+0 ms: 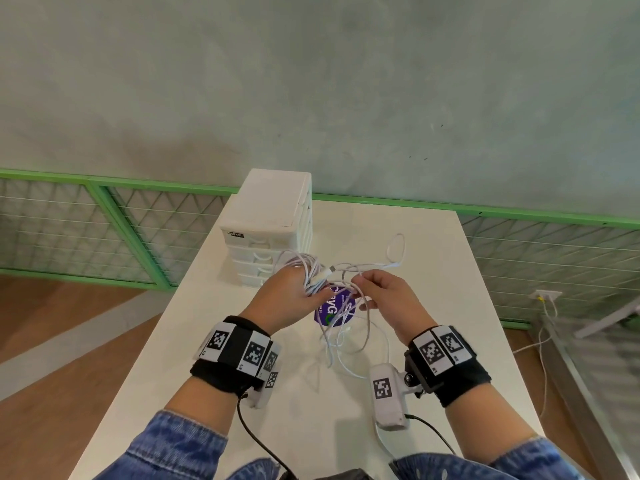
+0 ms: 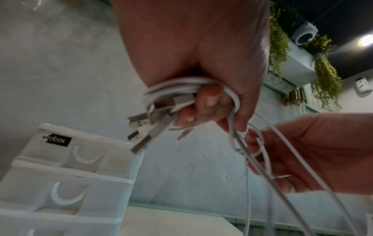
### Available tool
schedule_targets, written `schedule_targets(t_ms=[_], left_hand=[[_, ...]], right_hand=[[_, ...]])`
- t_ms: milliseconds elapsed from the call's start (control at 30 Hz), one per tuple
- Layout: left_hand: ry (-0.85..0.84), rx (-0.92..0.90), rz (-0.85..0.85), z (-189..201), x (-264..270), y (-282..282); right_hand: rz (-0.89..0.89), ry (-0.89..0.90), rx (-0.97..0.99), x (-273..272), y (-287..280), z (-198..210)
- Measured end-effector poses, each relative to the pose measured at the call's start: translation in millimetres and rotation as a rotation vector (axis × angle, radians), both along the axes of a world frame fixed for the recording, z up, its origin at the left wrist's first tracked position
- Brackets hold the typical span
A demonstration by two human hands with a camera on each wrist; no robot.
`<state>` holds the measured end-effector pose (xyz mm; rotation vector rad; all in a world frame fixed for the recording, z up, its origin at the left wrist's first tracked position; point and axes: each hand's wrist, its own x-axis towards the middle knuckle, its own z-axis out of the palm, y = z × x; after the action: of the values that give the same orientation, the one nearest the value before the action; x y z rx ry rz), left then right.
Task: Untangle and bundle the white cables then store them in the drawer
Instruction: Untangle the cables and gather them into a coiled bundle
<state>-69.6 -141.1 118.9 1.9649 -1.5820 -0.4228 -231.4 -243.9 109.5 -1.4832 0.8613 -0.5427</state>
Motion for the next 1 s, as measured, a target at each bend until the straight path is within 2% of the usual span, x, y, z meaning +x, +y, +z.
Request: schedule_targets(t_ms=[100,333,467,500,567,633,700,733,800,900,1000], left_hand=[[-0.098,0.034,0.010,-5.1,7.2,-0.3],[-0.294,0.017,0.076,-1.8,11.2,-0.1],[-0.337,0.093,0.134,-4.9,22.8,-3.7],[-0.355,0.109,0.154,-5.2,26.1,-4.9],[-0.381,0.115,0.203,-4.0,31.2,-5.5],[-0.402,0.090,0.231,-3.0,36.0,-4.6],[-0.417,0.072,0.247,-2.5,37.1,-3.0],[-0.420,0.062,0.257,-3.6,36.6,-2.3],[-0.412,0.045,0.289,-7.0,36.7,-1.3],[-0.380,0.031,0.327,-12.3,39.1,-1.2],[-0.333,0.053,0.348,-11.5,37.3,-1.8]], right_hand=[[-0.088,-0.097,0.039,-1.5,-3.5,0.1],[-0.149,-0.125,0.000,-4.3,-2.9,-5.8],[-0.033,-0.325,0.311,-8.6,-2.0,0.5],[0.023,-0.314,0.354,-10.2,-1.2,1.5],[0.147,-0.135,0.259,-12.4,0.5,0.6],[0.216,0.132,-0.037,-14.7,-1.9,-4.5],[0.141,0.274,-0.292,-15.3,-7.3,-13.2],[0.065,0.264,-0.313,-15.0,-9.1,-16.6],[-0.075,0.066,-0.118,-14.5,-11.0,-19.6],[-0.062,-0.318,0.202,-13.7,-7.6,-14.2],[-0.053,-0.464,0.305,-13.2,-4.2,-10.5]])
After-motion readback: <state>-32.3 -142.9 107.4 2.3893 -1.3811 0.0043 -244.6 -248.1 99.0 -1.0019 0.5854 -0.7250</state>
